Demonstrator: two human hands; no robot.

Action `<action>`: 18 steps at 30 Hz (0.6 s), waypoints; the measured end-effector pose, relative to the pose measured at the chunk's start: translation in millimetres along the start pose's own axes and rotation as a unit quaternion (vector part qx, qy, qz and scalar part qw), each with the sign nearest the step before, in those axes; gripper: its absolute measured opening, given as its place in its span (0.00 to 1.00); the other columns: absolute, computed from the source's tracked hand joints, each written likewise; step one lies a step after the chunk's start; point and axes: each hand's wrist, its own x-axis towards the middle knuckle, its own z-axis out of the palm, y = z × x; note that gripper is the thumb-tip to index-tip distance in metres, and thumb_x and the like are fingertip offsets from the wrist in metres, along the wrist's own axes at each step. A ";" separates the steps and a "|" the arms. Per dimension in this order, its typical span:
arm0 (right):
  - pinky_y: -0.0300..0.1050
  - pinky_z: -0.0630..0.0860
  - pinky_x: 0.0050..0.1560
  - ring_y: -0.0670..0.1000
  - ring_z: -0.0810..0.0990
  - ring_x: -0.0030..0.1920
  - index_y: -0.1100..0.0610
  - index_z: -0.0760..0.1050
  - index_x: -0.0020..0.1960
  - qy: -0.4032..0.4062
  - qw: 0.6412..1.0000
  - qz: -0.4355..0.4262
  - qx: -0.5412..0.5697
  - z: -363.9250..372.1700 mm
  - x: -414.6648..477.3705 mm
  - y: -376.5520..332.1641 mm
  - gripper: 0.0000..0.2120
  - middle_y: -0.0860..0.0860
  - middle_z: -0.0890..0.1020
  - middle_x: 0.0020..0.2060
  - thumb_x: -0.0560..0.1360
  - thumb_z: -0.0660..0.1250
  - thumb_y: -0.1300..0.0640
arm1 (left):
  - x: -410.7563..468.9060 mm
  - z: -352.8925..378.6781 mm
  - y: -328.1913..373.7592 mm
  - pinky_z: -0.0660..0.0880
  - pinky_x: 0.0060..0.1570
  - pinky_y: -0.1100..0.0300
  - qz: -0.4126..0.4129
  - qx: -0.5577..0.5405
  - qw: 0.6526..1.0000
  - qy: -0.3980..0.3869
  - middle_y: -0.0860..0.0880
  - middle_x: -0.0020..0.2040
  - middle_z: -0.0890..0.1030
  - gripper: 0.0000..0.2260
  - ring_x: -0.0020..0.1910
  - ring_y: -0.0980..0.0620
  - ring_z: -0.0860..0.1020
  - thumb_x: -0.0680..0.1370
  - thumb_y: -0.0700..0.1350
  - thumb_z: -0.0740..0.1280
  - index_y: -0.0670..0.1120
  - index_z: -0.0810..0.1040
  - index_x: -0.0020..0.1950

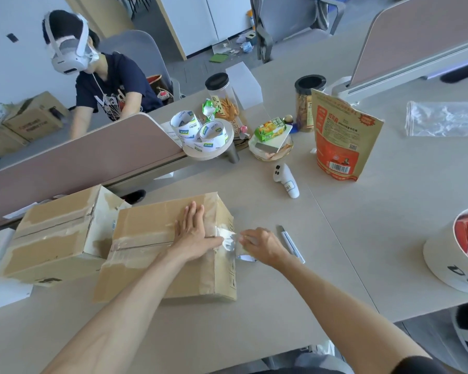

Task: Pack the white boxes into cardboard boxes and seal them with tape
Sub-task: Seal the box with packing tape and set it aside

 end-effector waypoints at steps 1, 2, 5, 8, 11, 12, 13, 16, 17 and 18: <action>0.45 0.74 0.54 0.52 0.77 0.51 0.52 0.79 0.63 0.010 0.999 0.015 0.029 -3.2 -3.9 3.3 0.16 0.55 0.79 0.49 0.79 0.64 0.47 | -0.2 1.0 0.9 0.35 0.74 0.47 -0.003 0.009 1.000 -0.007 0.51 0.77 0.31 0.48 0.76 0.52 0.32 0.73 0.58 0.68 0.47 0.37 0.79; 0.43 0.73 0.54 0.50 0.76 0.52 0.52 0.77 0.65 0.033 0.998 0.030 0.052 -5.9 -7.2 9.7 0.18 0.53 0.79 0.52 0.78 0.64 0.47 | -0.4 2.0 2.4 0.34 0.74 0.46 -0.007 0.017 1.000 -0.010 0.50 0.77 0.30 0.49 0.76 0.51 0.31 0.72 0.57 0.68 0.47 0.36 0.78; 0.46 0.72 0.51 0.53 0.75 0.55 0.53 0.78 0.64 0.158 0.985 0.069 -0.005 -13.4 -17.7 34.2 0.16 0.53 0.80 0.53 0.78 0.66 0.49 | 0.0 2.8 6.0 0.34 0.74 0.45 -0.019 0.027 0.999 -0.016 0.50 0.77 0.30 0.50 0.76 0.50 0.30 0.71 0.55 0.68 0.46 0.35 0.78; 0.51 0.72 0.51 0.59 0.73 0.58 0.54 0.77 0.62 0.236 0.956 0.117 -0.128 -23.8 -24.4 53.0 0.14 0.54 0.78 0.56 0.79 0.64 0.49 | 0.6 3.5 8.4 0.34 0.73 0.45 -0.026 0.035 0.999 -0.022 0.49 0.77 0.29 0.50 0.76 0.50 0.30 0.71 0.55 0.68 0.45 0.35 0.78; 0.49 0.71 0.55 0.56 0.71 0.62 0.54 0.72 0.65 0.153 0.949 0.177 -0.212 -30.5 -24.2 61.0 0.16 0.53 0.75 0.59 0.80 0.60 0.49 | 0.8 2.0 12.5 0.34 0.74 0.45 -0.033 0.039 0.998 -0.025 0.49 0.77 0.29 0.49 0.75 0.49 0.30 0.71 0.54 0.67 0.45 0.34 0.78; 0.49 0.72 0.54 0.56 0.72 0.61 0.55 0.72 0.64 0.130 0.948 0.184 -0.222 -31.1 -23.6 61.9 0.15 0.53 0.76 0.59 0.80 0.60 0.51 | 0.7 0.7 13.7 0.34 0.74 0.44 -0.036 0.039 0.998 -0.028 0.49 0.77 0.29 0.49 0.75 0.49 0.30 0.71 0.53 0.67 0.45 0.34 0.78; 0.48 0.72 0.52 0.56 0.74 0.60 0.55 0.72 0.63 0.115 0.950 0.190 -0.221 -32.0 -23.7 61.6 0.14 0.53 0.76 0.58 0.80 0.60 0.53 | 0.7 0.2 14.6 0.35 0.74 0.44 -0.038 0.039 0.998 -0.031 0.49 0.77 0.29 0.48 0.76 0.49 0.30 0.72 0.53 0.66 0.44 0.34 0.78; 0.48 0.74 0.50 0.60 0.77 0.57 0.58 0.73 0.62 0.082 0.957 0.197 -0.195 -35.1 -20.7 59.6 0.13 0.55 0.75 0.58 0.79 0.59 0.58 | 1.1 1.2 19.5 0.40 0.74 0.42 -0.041 0.041 0.998 -0.004 0.47 0.78 0.33 0.45 0.77 0.47 0.34 0.74 0.55 0.65 0.43 0.38 0.78; 0.49 0.74 0.50 0.61 0.77 0.56 0.59 0.74 0.61 0.079 0.962 0.191 -0.180 -36.8 -19.7 57.2 0.13 0.57 0.75 0.58 0.79 0.59 0.58 | 0.9 2.6 22.2 0.43 0.74 0.41 -0.043 0.041 0.998 0.016 0.46 0.79 0.35 0.43 0.77 0.47 0.36 0.75 0.56 0.65 0.42 0.41 0.78; 0.50 0.75 0.50 0.63 0.78 0.54 0.61 0.74 0.60 0.088 0.967 0.181 -0.156 -38.1 -18.6 53.8 0.12 0.58 0.75 0.57 0.79 0.60 0.58 | 0.7 4.5 25.0 0.46 0.74 0.41 -0.046 0.045 0.997 0.040 0.46 0.79 0.38 0.41 0.78 0.46 0.38 0.76 0.56 0.64 0.42 0.44 0.78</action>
